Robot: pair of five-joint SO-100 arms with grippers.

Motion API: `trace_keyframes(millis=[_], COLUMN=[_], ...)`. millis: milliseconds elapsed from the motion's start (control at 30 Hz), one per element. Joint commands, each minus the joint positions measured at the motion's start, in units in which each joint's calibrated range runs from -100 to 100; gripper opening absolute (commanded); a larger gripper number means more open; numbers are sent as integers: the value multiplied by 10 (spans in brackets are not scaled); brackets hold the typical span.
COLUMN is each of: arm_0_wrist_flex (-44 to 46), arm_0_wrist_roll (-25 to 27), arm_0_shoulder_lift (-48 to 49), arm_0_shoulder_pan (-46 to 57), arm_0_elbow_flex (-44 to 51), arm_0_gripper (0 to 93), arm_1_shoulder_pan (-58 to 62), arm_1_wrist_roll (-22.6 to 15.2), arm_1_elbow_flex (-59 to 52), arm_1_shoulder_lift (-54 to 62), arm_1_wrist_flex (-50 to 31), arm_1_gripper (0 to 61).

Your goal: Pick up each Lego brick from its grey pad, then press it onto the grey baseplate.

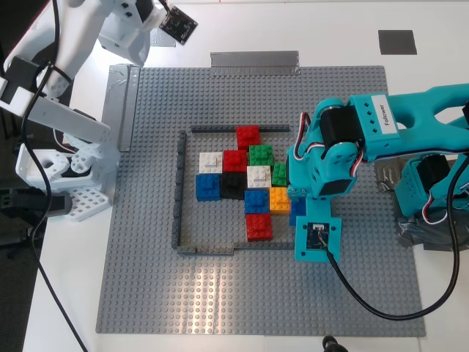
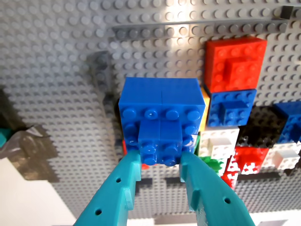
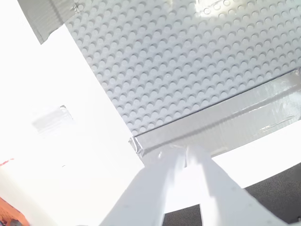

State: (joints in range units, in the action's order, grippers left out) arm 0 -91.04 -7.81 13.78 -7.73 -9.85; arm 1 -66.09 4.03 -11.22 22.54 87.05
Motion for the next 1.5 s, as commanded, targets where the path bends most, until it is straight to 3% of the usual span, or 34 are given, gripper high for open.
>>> trace_keyframes(millis=[0, 67, 267, 567, 1067, 1467], arm_0_wrist_flex=[-6, -2, 37, 104, 149, 179], arm_0_wrist_roll=[3, 0, -1, -1, -1, 0], arm_0_shoulder_lift=[6, 6, 53, 133, 131, 130], arm_0_shoulder_pan=[-1, -5, -15, -31, -30, -27], arm_0_elbow_flex=[-7, -18, -64, -197, -242, -293], arm_0_gripper=[0, 0, 0, 0, 0, 0], arm_1_shoulder_pan=[-13, -18, -37, -36, -53, -79], arm_1_wrist_roll=[3, 1, -14, -25, -61, -55], arm_1_elbow_flex=[-5, -28, 39, 77, 244, 259], arm_1_shoulder_lift=[48, 62, 12, -47, -178, -200], arm_1_wrist_flex=[-58, -80, -8, -17, -21, -24], arm_1_gripper=[2, 2, 2, 2, 2, 2])
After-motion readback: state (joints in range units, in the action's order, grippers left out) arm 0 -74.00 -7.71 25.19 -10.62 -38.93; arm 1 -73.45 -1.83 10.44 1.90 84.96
